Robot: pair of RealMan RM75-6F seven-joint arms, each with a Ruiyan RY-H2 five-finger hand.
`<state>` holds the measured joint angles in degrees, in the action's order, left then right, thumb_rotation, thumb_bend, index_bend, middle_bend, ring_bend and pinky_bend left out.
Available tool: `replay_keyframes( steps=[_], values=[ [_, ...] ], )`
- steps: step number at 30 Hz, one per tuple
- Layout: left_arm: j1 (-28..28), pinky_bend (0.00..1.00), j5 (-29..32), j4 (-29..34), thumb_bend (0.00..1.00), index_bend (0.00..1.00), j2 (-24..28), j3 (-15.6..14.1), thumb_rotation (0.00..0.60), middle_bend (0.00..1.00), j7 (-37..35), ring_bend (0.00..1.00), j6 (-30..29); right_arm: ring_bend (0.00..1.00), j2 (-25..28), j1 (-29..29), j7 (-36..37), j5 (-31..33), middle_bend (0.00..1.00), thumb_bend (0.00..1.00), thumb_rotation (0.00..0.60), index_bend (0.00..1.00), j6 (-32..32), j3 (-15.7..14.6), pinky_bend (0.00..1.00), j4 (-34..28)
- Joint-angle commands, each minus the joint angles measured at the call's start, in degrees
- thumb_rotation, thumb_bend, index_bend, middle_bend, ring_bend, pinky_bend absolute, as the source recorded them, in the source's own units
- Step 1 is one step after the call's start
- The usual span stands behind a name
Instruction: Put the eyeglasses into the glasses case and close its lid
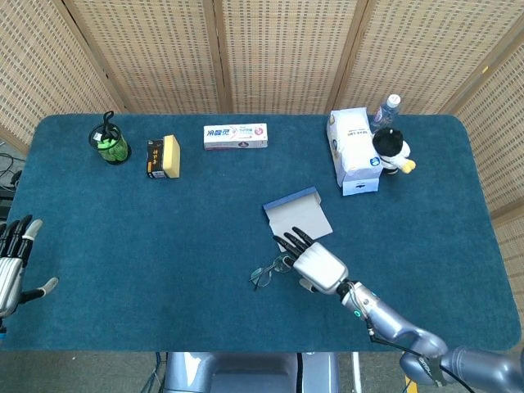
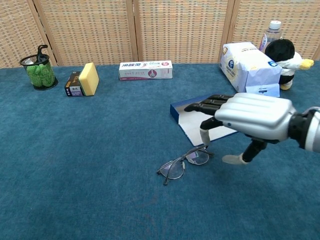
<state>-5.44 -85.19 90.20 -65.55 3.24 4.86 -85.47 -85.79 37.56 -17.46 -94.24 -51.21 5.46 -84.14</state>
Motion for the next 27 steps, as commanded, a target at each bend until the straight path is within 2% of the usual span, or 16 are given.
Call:
replay_keyframes(
  steps=[1, 11, 27],
  values=[
    [-0.21, 0.00, 0.46, -0.07, 0.00, 0.00, -0.09, 0.17, 0.600, 0.00, 0.15, 0.00, 0.44, 0.00, -2.67, 1.87, -1.26, 1.83, 0.01, 0.36, 0.600, 0.40, 1.95, 1.10, 0.00, 2.22],
    [-0.85, 0.00, 2.05, -0.14, 0.00, 0.00, -0.04, 0.60, 0.600, 0.00, 0.22, 0.00, 2.08, 0.00, -7.44, 4.60, -4.02, 5.55, 0.02, 0.37, 0.600, 0.40, 4.84, 1.75, 0.00, 5.70],
    [-0.98, 0.00, 2.74, -0.20, 0.00, 0.00, 0.12, 0.71, 0.600, 0.00, -0.19, 0.00, 2.47, 0.00, -12.12, 6.38, -5.04, 7.54, 0.03, 0.37, 0.600, 0.41, 4.24, 1.34, 0.00, 8.72]
  ],
)
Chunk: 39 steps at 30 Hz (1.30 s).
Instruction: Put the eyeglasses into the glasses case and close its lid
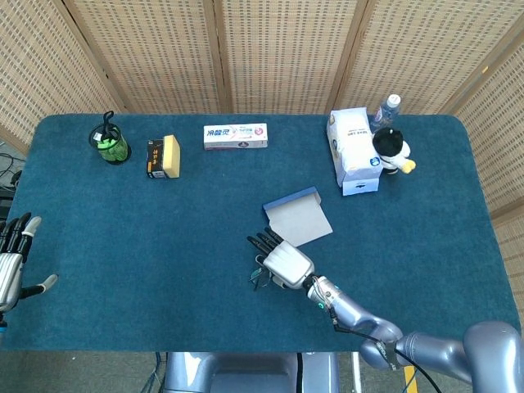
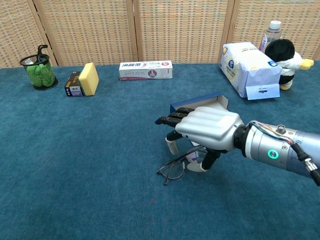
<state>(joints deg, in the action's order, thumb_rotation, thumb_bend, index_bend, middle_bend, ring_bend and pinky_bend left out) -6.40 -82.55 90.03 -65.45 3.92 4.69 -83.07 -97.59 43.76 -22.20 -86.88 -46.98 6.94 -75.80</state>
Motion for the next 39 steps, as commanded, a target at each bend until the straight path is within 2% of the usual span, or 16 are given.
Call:
replay_keyframes(
  steps=[1, 15, 27, 39],
  values=[
    [-0.05, 0.00, 0.18, -0.04, 0.00, 0.00, 0.02, 0.05, 0.600, 0.00, -0.08, 0.00, 0.14, 0.00, -0.47, 0.24, -0.42, 0.24, 0.03, 0.37, 0.600, 0.42, -0.05, -0.20, 0.00, 0.57],
    [-0.17, 0.00, 0.66, -0.05, 0.00, 0.00, 0.16, 0.18, 0.600, 0.00, -0.19, 0.00, 0.37, 0.00, -1.82, 0.98, -0.86, 1.21, 0.04, 0.40, 0.600, 0.47, -0.63, -1.08, 0.00, 2.32],
    [-0.35, 0.00, 0.79, -0.11, 0.00, 0.00, 0.15, 0.08, 0.600, 0.00, -0.13, 0.00, 0.73, 0.00, -1.99, 1.06, -1.24, 2.03, 0.07, 0.45, 0.600, 0.57, -1.47, -1.53, 0.00, 2.78],
    [-0.46, 0.00, 0.92, -0.15, 0.00, 0.00, 0.13, 0.04, 0.600, 0.00, -0.11, 0.00, 0.91, 0.00, 0.23, 1.26, -2.84, 2.52, 0.08, 0.50, 0.600, 0.58, -2.62, -1.33, 0.00, -0.15]
  ],
)
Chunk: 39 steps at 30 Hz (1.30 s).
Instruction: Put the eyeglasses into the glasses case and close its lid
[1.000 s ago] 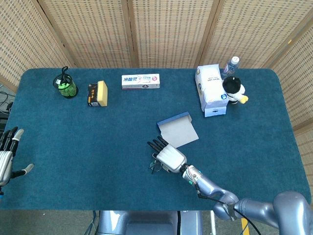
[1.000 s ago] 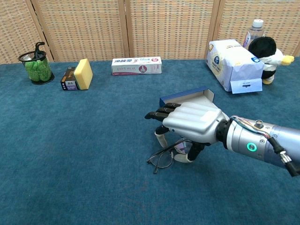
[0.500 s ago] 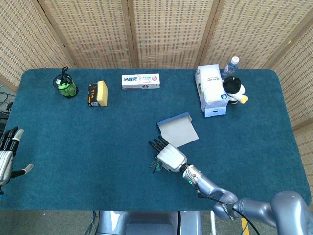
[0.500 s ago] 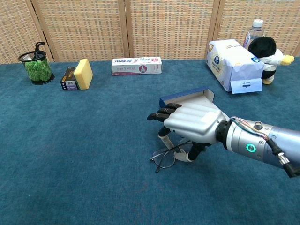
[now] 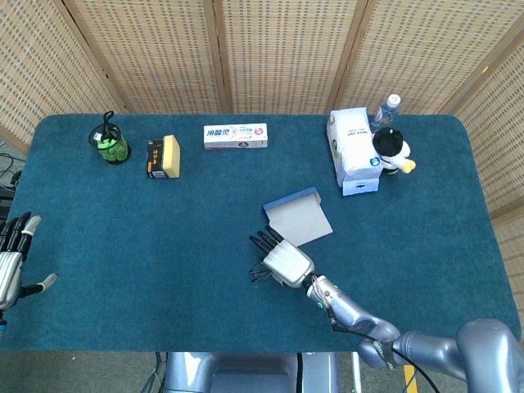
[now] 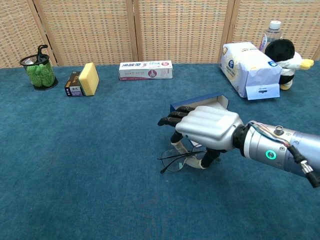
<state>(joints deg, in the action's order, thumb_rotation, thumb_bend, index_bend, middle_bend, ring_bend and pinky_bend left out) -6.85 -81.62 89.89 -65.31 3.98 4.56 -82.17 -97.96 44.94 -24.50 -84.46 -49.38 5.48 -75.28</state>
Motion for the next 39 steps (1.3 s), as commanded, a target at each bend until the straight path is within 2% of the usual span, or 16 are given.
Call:
replay_keyframes(
  steps=[1, 10, 17, 25, 35, 39],
  values=[
    [-0.02, 0.00, 0.01, 0.00, 0.00, 0.00, -0.01, -0.01, 0.600, 0.00, -0.01, 0.00, 0.03, 0.00, 1.12, 0.16, -1.00, 0.12, 0.08, 0.50, 0.600, 0.58, -0.37, 0.24, 0.00, -1.26],
    [-0.16, 0.00, 0.28, 0.02, 0.00, 0.00, 0.09, 0.11, 0.600, 0.00, -0.20, 0.00, 0.25, 0.00, 6.48, 1.39, -5.60, 1.50, 0.08, 0.52, 0.600, 0.58, -0.78, 2.69, 0.00, -5.28],
    [-0.21, 0.00, 0.31, 0.18, 0.00, 0.00, 0.21, 0.12, 0.600, 0.00, -0.37, 0.00, 0.31, 0.00, 8.67, 3.36, -9.51, 4.94, 0.08, 0.52, 0.600, 0.58, 0.85, 5.32, 0.00, -3.66],
    [-0.25, 0.00, 0.38, 0.21, 0.00, 0.00, 0.34, 0.08, 0.600, 0.00, -0.53, 0.00, 0.41, 0.00, 5.53, 6.93, -8.71, 11.11, 0.09, 0.52, 0.600, 0.58, 7.39, 6.35, 0.00, 7.03],
    [-0.65, 0.00, 1.36, -0.20, 0.00, 0.00, 0.34, 0.49, 0.600, 0.00, -1.07, 0.00, 1.26, 0.00, -0.63, 9.36, -6.16, 12.10, 0.09, 0.52, 0.600, 0.58, 11.18, 4.17, 0.00, 22.26],
    [-0.76, 0.00, 1.68, -0.32, 0.00, 0.00, 0.32, 0.51, 0.600, 0.00, -1.02, 0.00, 1.61, 0.00, -1.61, 9.65, -5.23, 12.07, 0.09, 0.52, 0.600, 0.58, 11.51, 3.80, 0.00, 24.75]
  ],
)
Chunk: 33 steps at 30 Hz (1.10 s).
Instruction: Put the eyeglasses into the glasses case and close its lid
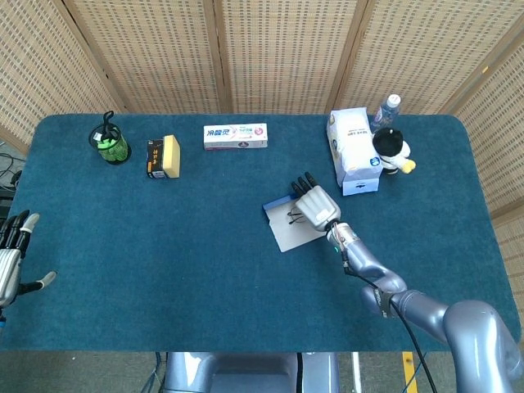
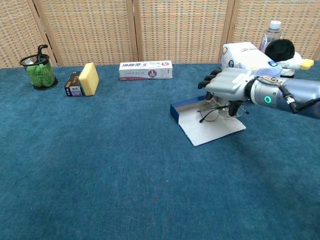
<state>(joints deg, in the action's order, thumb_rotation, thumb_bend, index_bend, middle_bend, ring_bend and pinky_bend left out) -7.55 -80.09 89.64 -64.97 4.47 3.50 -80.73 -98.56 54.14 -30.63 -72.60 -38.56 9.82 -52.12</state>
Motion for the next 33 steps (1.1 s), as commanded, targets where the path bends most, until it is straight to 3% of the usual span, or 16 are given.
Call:
replay_keyframes(
  steps=[1, 19, 27, 33],
  values=[
    [-0.12, 0.00, 0.26, -0.15, 0.00, 0.00, -0.05, 0.02, 0.600, 0.00, 0.05, 0.00, 0.34, 0.00, -1.19, 0.48, 1.26, 0.20, 0.09, 0.52, 0.600, 0.58, 0.72, -0.61, 0.00, 1.91],
    [-0.37, 0.00, 1.26, -0.21, 0.00, 0.00, 0.05, 0.37, 0.600, 0.00, -0.24, 0.00, 0.83, 0.00, -5.85, 2.61, 1.74, -0.20, 0.09, 0.50, 0.600, 0.57, -0.52, -0.63, 0.00, 6.83],
    [-0.31, 0.00, 1.16, -0.08, 0.00, 0.00, 0.24, 0.33, 0.600, 0.00, -0.55, 0.00, 0.68, 0.00, -5.38, 1.92, 0.45, 0.42, 0.01, 0.29, 0.600, 0.23, -4.55, 0.61, 0.00, 4.43],
    [-0.21, 0.00, 0.71, 0.06, 0.00, 0.00, 0.23, 0.10, 0.600, 0.00, -0.42, 0.00, 0.39, 0.00, -3.32, 1.40, -2.10, 1.39, 0.00, 0.12, 0.600, 0.13, -6.62, 1.39, 0.00, -0.59]
  ],
)
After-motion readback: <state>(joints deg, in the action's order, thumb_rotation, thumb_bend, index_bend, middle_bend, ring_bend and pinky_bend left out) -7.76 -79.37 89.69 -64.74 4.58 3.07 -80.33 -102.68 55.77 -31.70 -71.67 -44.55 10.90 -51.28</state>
